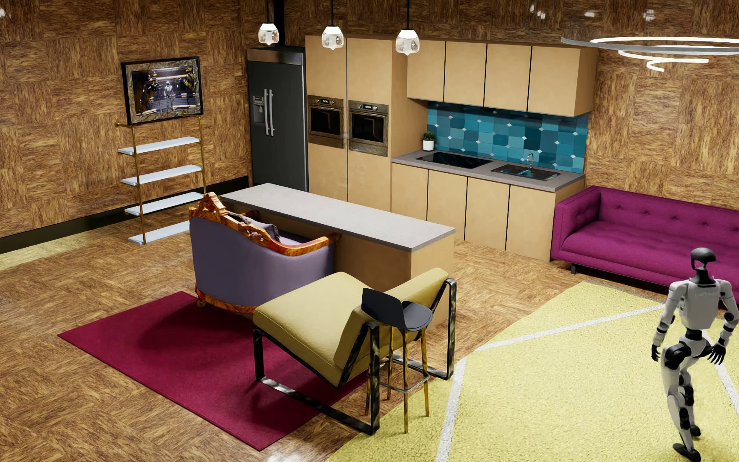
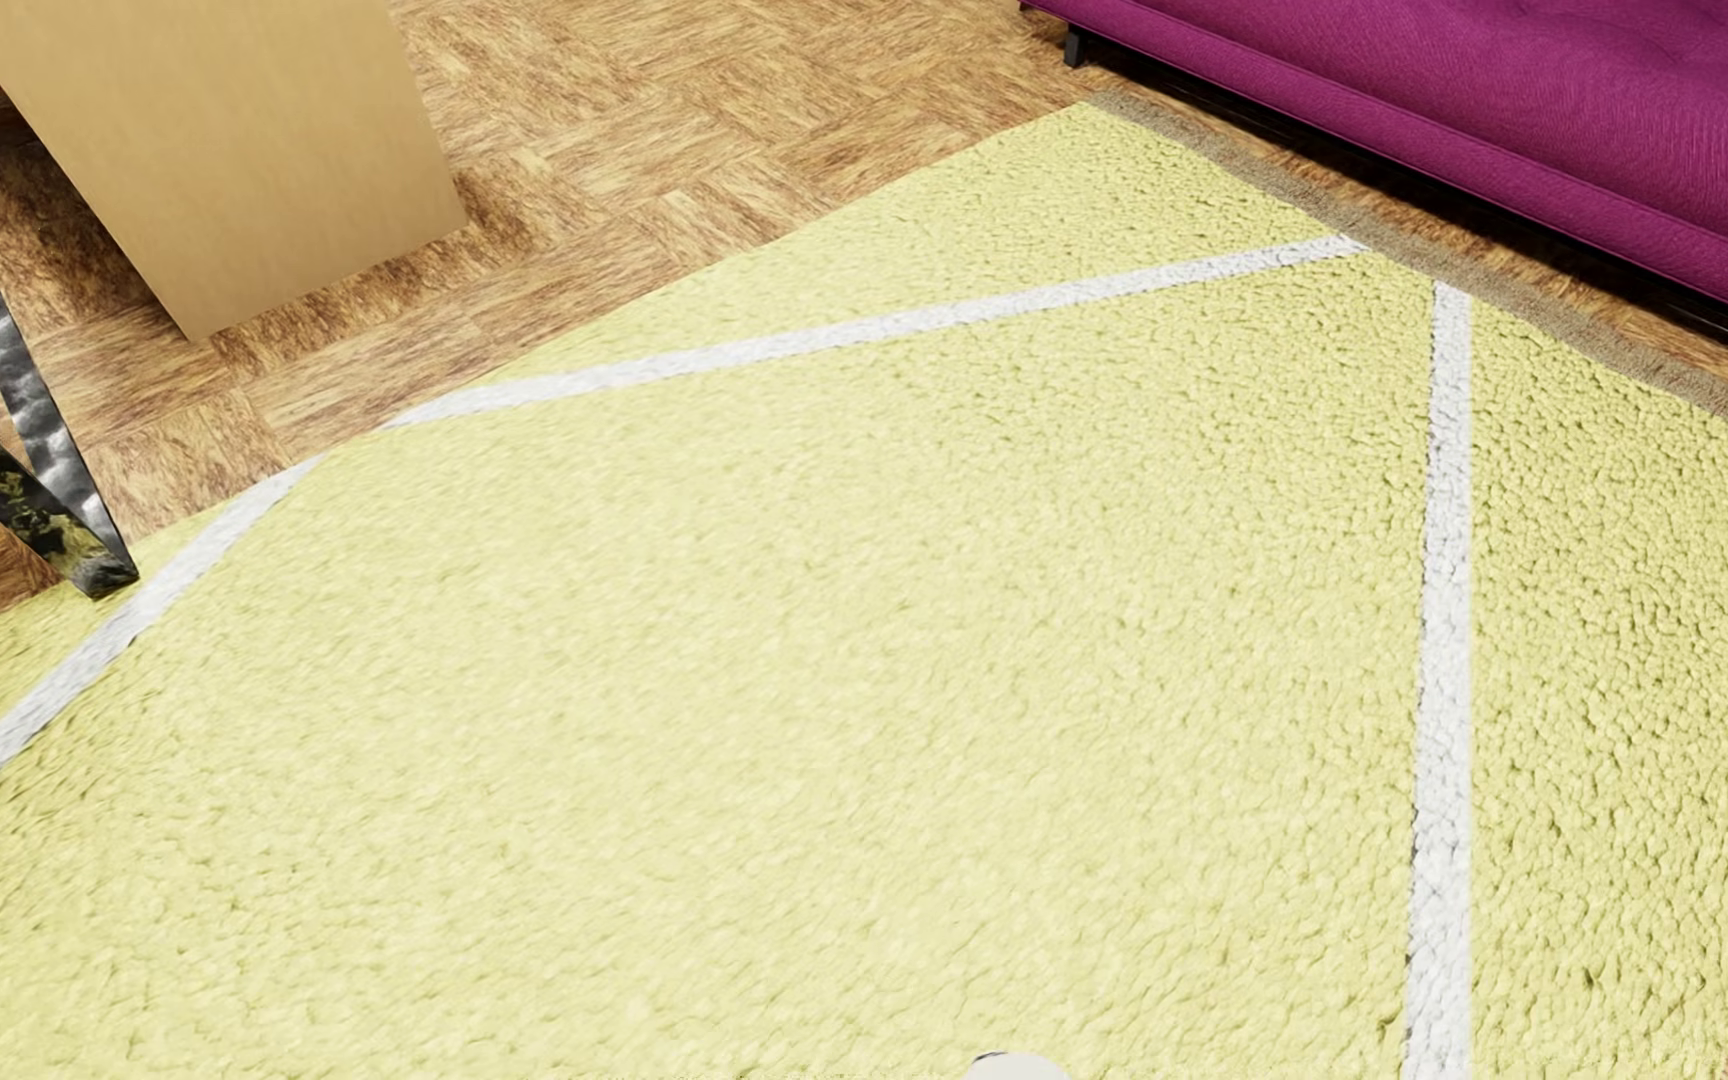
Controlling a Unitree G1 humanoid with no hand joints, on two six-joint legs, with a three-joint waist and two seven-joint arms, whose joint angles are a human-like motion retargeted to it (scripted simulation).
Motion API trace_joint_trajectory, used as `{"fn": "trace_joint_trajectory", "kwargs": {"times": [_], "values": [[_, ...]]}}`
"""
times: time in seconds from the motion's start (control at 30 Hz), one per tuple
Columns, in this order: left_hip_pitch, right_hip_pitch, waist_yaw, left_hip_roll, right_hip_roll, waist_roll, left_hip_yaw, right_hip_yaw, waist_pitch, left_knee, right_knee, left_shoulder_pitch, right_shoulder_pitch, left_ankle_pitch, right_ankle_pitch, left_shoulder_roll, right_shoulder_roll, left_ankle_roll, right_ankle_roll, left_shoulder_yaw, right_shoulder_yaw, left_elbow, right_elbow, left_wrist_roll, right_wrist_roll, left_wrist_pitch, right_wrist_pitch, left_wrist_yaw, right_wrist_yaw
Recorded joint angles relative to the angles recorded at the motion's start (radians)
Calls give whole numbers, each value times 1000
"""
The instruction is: Move towards the light cyan shelves
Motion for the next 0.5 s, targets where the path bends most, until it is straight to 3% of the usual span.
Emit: {"fn": "trace_joint_trajectory", "kwargs": {"times": [0.13, 0.2, 0.23, 0.27, 0.3, 0.37, 0.4, 0.43, 0.5], "values": [[173, -121, -24, 7, -7, 1, 0, 0, 30, -20, -169, -49, 21, -146, 114, 2, 0, 0, 0, 19, 4, -5, 101, 0, 0, 0, 0, 0, 0], [247, -140, -75, 4, -44, -1, 0, 0, 32, -41, -164, -72, 23, -135, 96, -3, -4, 0, 0, -8, -12, 45, 118, 0, 0, 0, 0, 0, 0], [269, -155, -90, 28, -16, 9, 0, 0, 22, -33, -136, -55, 24, -116, 99, 20, -5, 0, 0, -65, -1, 4, 127, 0, 0, 0, 0, 0, 0], [253, -193, -120, 57, -5, 21, 0, 0, 7, -5, -56, -38, 25, -67, 68, -10, 0, 0, 0, 6, -9, 55, 139, 0, 0, 0, 0, 0, 0], [270, -165, -130, 77, 7, 42, 0, 0, 9, 39, -2, -28, 39, 15, 34, -9, -18, 0, 0, -68, -2, 71, 116, 0, 0, 0, 0, 0, 0], [158, -106, -109, 90, 14, 26, 0, 0, -25, 298, 47, 33, 20, 366, -45, -2, -1, 0, 0, -79, 21, 78, 154, 0, 0, 0, 0, 0, 0], [69, -23, -100, 124, 53, 36, 0, 0, 14, 519, 36, 42, 10, 481, -82, -12, -3, 0, 0, -88, -3, 86, 131, 0, 0, 0, 0, 0, 0], [-47, 35, -24, 134, 95, 40, 0, 0, 32, 746, 14, 69, -3, 480, -110, -6, 12, 0, 0, -60, -8, 60, 106, 0, 0, 0, 0, 0, 0], [-249, 212, 76, 94, 81, 1, 0, 0, 41, 940, -80, 101, -23, 439, -132, -4, 3, 0, 0, -76, 5, 89, 56, 0, 0, 0, 0, 0, 0]]}}
